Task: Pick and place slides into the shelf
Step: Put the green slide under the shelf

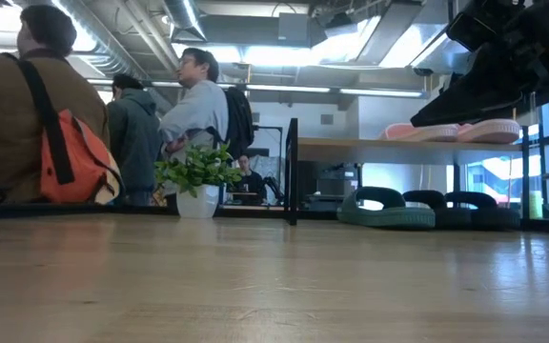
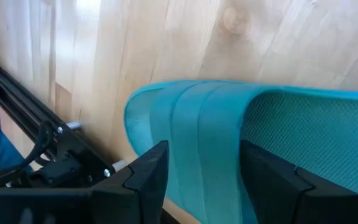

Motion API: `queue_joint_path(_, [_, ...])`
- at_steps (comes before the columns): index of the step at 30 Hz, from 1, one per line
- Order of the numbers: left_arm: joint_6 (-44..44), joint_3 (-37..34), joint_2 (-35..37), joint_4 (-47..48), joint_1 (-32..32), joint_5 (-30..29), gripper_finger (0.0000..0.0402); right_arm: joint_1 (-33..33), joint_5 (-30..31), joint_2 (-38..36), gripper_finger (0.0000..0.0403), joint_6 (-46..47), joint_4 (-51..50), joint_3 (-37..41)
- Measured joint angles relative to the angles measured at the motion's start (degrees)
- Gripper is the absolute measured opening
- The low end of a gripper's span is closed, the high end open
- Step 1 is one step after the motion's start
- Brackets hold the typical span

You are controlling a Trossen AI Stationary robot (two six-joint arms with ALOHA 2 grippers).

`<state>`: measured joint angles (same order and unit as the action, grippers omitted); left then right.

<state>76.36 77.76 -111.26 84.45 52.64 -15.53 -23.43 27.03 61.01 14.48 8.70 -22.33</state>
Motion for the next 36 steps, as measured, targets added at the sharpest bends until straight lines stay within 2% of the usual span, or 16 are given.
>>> queue_joint_path(13, [-0.4, -2.3, 0.0, 2.3, -0.5, 1.3, 0.0176, 0.0, 0.0, 0.0, 0.014, 0.0, -0.4, 0.0])
queue_joint_path(19, [-1.2, -2.3, 0.0, 3.4, -0.5, 1.7, 0.0126, 0.0, 0.0, 0.0, 0.014, -0.1, -0.4, 0.0])
queue_joint_path(28, [-3.4, -2.3, 0.0, 3.4, -0.5, 1.1, 0.0013, 0.0, 0.0, 0.0, 0.014, -0.2, -0.4, 0.0])
queue_joint_path(33, [-3.1, -2.3, 0.0, 3.4, -0.5, 0.8, 0.0009, 0.0, 0.0, 0.0, 0.014, -0.2, -0.4, 0.0])
queue_joint_path(36, [-4.6, -2.3, 0.0, 3.4, -0.5, -1.9, 0.0004, 0.0, 0.0, 0.0, 0.014, -0.2, -0.4, 0.0])
